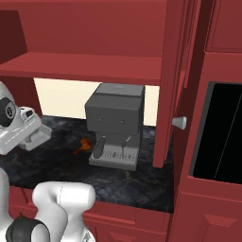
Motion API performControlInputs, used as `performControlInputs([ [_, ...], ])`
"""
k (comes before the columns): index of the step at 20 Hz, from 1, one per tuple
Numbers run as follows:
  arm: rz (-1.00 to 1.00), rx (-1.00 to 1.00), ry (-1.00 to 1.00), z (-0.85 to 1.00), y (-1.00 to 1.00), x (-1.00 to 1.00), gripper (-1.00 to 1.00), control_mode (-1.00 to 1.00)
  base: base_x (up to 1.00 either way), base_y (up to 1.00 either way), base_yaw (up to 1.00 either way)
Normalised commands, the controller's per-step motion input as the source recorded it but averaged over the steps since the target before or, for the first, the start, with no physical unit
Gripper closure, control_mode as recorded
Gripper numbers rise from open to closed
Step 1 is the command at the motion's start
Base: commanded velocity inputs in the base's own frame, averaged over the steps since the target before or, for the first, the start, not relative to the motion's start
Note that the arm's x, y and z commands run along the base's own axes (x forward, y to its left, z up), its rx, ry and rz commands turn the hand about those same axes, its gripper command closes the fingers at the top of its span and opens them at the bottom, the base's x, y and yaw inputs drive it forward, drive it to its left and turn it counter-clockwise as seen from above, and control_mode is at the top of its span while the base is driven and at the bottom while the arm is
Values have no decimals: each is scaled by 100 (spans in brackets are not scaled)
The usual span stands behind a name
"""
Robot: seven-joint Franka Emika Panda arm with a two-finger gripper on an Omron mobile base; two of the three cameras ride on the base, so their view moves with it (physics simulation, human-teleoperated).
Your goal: Retrieve the tupperware from the cabinet, then place the raw meat into the tupperware to avoid contamination.
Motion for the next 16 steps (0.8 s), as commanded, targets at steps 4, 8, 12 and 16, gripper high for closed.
performControlInputs([
  [4,-1,-12,2,-46,23,54,100,-100,0,0,0],
  [8,-1,-10,1,-44,20,54,100,-100,0,0,0],
  [12,-1,-8,2,-50,26,50,100,-100,0,0,0],
  [16,0,-5,5,-55,26,45,100,-100,0,0,0],
])
